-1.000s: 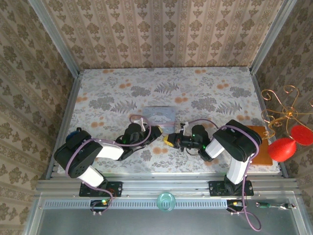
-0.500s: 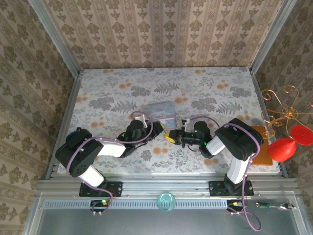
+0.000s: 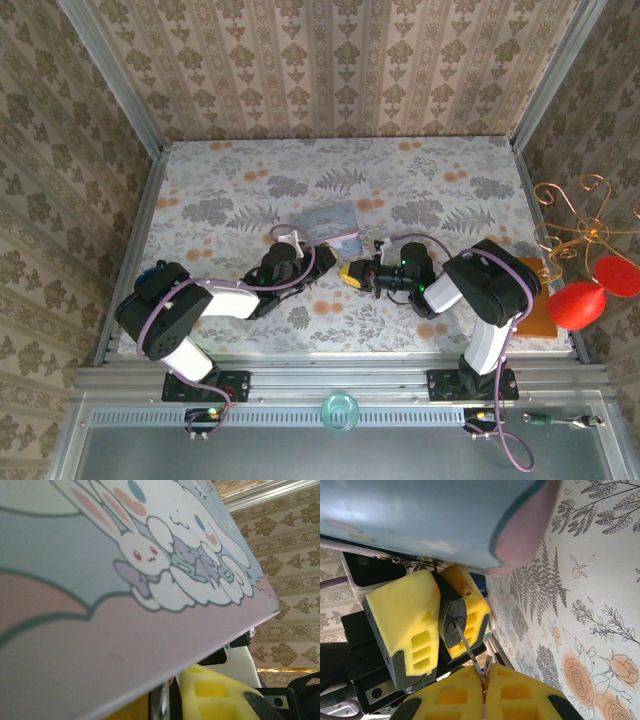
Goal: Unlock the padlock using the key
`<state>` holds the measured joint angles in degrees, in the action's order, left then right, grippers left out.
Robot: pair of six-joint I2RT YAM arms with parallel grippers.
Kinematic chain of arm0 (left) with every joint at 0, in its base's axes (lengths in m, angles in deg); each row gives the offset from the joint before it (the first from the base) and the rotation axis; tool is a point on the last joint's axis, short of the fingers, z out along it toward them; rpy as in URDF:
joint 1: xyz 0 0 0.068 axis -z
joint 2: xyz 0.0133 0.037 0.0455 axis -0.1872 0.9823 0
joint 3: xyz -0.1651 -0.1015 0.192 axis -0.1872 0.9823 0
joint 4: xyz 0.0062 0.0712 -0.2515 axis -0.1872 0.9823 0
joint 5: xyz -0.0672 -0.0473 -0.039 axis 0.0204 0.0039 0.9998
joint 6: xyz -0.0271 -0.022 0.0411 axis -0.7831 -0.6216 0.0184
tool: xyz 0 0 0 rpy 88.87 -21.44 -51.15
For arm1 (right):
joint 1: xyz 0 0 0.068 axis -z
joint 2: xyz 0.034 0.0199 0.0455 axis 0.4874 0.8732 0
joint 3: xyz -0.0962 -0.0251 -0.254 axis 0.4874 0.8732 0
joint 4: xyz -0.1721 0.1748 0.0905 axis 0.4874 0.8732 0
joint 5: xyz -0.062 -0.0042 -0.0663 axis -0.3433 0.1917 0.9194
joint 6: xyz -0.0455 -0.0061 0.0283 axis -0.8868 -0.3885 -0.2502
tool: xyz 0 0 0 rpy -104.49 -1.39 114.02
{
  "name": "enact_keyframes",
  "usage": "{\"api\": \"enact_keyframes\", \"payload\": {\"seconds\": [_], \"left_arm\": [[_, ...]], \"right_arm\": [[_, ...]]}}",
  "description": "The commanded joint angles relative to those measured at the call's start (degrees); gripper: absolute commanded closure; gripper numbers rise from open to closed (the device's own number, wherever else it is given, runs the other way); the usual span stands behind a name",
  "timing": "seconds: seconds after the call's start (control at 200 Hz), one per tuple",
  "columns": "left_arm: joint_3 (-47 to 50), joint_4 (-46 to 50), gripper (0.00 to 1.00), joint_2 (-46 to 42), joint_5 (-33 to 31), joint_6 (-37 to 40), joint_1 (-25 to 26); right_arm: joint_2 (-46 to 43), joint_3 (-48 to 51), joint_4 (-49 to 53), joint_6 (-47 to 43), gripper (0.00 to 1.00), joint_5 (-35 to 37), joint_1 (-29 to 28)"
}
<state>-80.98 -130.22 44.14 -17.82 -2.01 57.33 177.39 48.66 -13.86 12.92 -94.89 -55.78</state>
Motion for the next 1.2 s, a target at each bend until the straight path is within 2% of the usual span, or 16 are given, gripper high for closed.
{"api": "enact_keyframes", "payload": {"seconds": [0.0, 0.625, 0.935, 1.195], "left_arm": [[-0.4, -4.4, 1.00, -2.0, 8.5, 1.4, 3.9], [0.9, -4.8, 1.00, -3.3, 6.9, 0.8, 3.4], [-1.1, -4.9, 1.00, -2.1, 7.9, 0.7, 3.5], [-1.9, -4.7, 0.99, -2.0, 8.2, 0.7, 4.3]], "right_arm": [[-0.3, -0.7, -1.4, -1.5, 0.89, 6.5, 1.1], [-2.8, 0.1, -1.4, -1.9, 0.86, 5.4, 1.3], [-3.3, -1.5, -1.2, -1.8, 0.95, 5.5, -1.5], [-2.7, -2.9, -0.9, -1.5, 0.96, 5.6, -3.3]]}}
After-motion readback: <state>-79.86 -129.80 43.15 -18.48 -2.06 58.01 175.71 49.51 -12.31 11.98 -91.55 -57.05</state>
